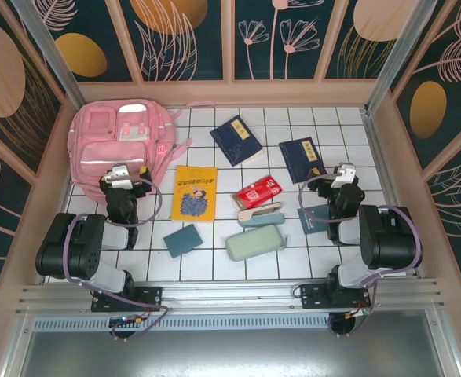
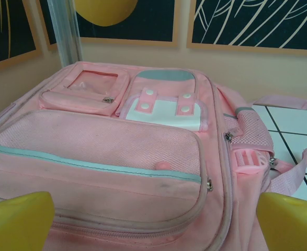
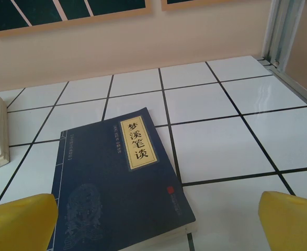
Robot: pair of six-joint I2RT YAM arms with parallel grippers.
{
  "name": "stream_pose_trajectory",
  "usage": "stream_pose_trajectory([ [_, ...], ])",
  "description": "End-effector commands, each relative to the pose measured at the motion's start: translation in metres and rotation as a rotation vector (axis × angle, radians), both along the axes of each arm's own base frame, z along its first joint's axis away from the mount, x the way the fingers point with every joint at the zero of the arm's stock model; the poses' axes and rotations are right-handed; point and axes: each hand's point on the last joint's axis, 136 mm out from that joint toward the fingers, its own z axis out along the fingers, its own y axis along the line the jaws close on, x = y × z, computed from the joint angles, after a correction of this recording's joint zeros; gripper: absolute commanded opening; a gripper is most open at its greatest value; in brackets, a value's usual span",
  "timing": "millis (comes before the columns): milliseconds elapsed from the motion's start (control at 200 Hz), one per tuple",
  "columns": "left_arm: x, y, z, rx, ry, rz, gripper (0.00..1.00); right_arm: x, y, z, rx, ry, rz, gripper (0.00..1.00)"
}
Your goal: Pack the student bag
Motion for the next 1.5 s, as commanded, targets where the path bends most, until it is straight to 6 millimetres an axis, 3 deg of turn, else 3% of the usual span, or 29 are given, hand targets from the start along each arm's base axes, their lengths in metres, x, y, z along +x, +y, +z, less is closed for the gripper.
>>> stream_pose_trajectory([
  [0, 0.000, 0.000, 0.005, 0.009, -0.024, -0.008, 0.99, 0.005, 0.001, 0.010, 0.002, -0.032, 0.001, 0.99],
  [691, -0.001, 0.001, 0.005, 0.010, -0.026, -0.008, 0.99, 0.004, -0.004, 0.011, 0.001, -0.036, -0.037, 0.99],
  [771, 0.000, 0.008, 0.014, 0.001, -0.026, 0.038, 0.99, 0.002, -0.013, 0.020, -0.008, -0.041, -0.122, 0.99],
  [851, 0.007, 0.029, 0.032, -0.029, 0.026, 0.173, 0.99, 0.007, -0.020, 0.029, 0.025, 0.034, -0.185, 0.99],
  [941, 0.013, 0.049, 0.073, -0.087, 0.026, 0.315, 0.99, 0.009, -0.020, 0.052, 0.105, 0.016, -0.205, 0.99],
  [1041, 0.012, 0.059, 0.096, -0.247, 0.052, 0.420, 0.99, 0.007, -0.014, 0.080, 0.226, -0.066, -0.176, 0.99],
  [1156, 0.023, 0.039, 0.110, -0.302, 0.131, 0.312, 0.99, 0.012, -0.007, 0.102, 0.423, -0.069, -0.162, 0.99],
  [1221, 0.024, 0.025, 0.108, -0.351, 0.137, 0.235, 0.99, 0.014, -0.022, 0.097, 0.570, -0.006, -0.285, 0.99],
  [1336, 0.026, -0.003, 0.092, -0.407, 0.185, 0.081, 0.97, 0.020, -0.008, 0.108, 0.631, 0.002, -0.180, 0.99],
  [1491, 0.028, -0.030, 0.056, -0.387, 0.317, -0.021, 0.83, 0.019, 0.043, 0.114, 0.637, 0.076, 0.011, 0.99],
])
